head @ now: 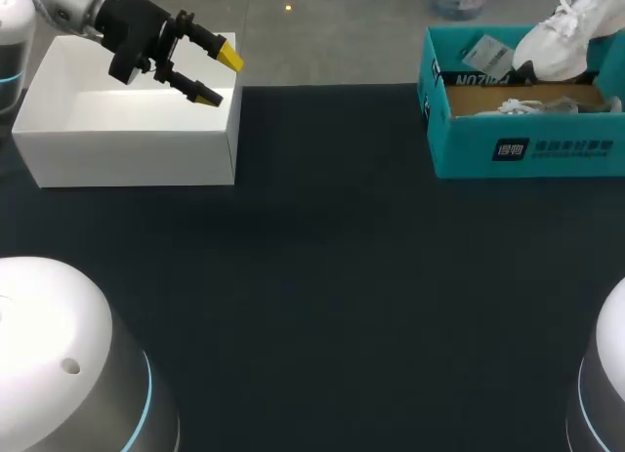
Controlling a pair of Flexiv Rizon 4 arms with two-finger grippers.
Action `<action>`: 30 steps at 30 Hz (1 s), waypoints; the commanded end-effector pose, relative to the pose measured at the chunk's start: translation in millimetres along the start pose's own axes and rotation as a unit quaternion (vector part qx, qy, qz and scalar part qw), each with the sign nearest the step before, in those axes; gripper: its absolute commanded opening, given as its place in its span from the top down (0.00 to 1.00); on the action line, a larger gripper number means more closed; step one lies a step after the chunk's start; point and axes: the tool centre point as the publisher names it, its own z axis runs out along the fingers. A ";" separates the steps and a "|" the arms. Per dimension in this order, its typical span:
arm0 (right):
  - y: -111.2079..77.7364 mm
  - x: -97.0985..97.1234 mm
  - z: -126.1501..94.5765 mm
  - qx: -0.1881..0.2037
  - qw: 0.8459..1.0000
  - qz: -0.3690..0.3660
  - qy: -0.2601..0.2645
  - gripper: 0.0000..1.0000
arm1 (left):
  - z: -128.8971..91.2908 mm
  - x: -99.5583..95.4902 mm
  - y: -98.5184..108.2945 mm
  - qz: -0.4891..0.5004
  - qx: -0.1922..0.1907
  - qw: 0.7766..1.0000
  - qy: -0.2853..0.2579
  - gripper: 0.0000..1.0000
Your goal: Take the shoe out of the shoebox, open the shoe tongue, remove and reinsert the insole, then place the shoe into the shoebox
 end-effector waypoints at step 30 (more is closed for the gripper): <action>-3.6 -0.2 -1.6 -0.037 0.920 0.389 -0.041 1.00 | -0.3 -0.3 -0.1 0.000 0.000 1.000 0.001 0.00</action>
